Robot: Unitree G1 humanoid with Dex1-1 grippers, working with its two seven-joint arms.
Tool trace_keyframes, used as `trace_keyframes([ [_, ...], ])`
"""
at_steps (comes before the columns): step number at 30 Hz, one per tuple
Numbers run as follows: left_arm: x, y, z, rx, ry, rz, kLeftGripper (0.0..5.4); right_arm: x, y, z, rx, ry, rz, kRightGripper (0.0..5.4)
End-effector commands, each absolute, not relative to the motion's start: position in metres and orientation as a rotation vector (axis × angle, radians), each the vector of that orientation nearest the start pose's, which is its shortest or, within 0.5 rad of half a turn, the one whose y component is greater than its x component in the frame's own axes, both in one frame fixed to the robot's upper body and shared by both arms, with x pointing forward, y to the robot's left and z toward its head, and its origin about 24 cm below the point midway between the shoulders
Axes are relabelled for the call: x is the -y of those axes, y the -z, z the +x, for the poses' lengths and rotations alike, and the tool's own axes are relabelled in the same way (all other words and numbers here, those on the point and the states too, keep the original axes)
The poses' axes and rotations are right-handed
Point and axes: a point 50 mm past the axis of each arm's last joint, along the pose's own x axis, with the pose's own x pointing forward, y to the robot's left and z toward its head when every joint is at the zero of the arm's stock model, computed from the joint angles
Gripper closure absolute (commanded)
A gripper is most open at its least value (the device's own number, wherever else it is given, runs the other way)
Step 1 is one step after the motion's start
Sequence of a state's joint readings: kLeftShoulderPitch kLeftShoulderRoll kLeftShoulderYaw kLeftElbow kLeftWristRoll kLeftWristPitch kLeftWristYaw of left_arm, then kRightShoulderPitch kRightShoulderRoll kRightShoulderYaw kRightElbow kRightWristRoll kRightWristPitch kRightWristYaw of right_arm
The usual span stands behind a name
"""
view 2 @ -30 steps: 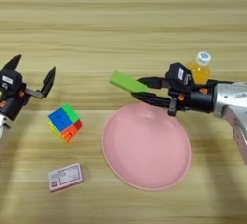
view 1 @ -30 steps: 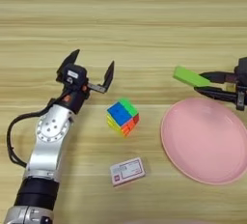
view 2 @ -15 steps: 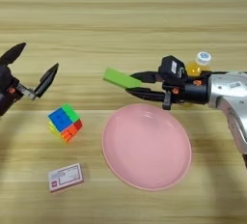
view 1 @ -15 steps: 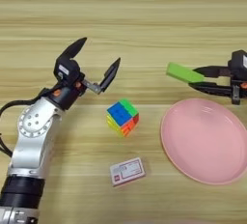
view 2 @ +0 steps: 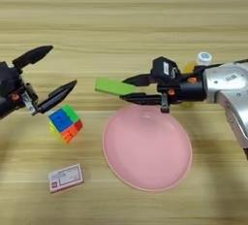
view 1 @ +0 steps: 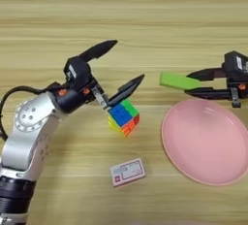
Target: Move the objects on the table
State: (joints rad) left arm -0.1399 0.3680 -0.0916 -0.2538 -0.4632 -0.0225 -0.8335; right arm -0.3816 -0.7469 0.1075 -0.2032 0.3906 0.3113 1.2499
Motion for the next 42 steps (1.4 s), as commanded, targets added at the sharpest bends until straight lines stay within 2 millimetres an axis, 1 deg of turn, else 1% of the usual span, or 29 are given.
trace_keyframes([
  [1,-0.122,-0.141,0.237,0.344,1.186,0.033,0.00,0.170,-0.170,0.256,-0.081,-1.427,-0.500,3.98],
  [5,-0.116,-0.137,0.236,0.285,1.303,0.004,0.00,0.168,-0.171,0.252,-0.077,-1.444,-0.497,3.98],
  [11,-0.113,-0.129,0.235,0.204,1.436,-0.010,0.00,0.166,-0.171,0.249,-0.079,-1.451,-0.496,3.98],
  [21,-0.110,-0.122,0.239,0.167,1.463,0.018,0.00,0.165,-0.170,0.246,-0.091,-1.472,-0.494,3.98],
  [33,-0.106,-0.121,0.242,0.187,1.456,0.014,0.00,0.163,-0.168,0.243,-0.096,-1.495,-0.492,3.98],
  [34,-0.105,-0.122,0.241,0.190,1.458,0.013,0.22,0.163,-0.168,0.243,-0.097,-1.495,-0.491,3.98],
  [39,-0.104,-0.122,0.241,0.197,1.467,0.012,0.68,0.160,-0.167,0.242,-0.095,-1.506,-0.480,3.98],
  [42,-0.103,-0.121,0.241,0.198,1.469,0.015,1.10,0.159,-0.166,0.241,-0.093,-1.513,-0.476,3.98],
])
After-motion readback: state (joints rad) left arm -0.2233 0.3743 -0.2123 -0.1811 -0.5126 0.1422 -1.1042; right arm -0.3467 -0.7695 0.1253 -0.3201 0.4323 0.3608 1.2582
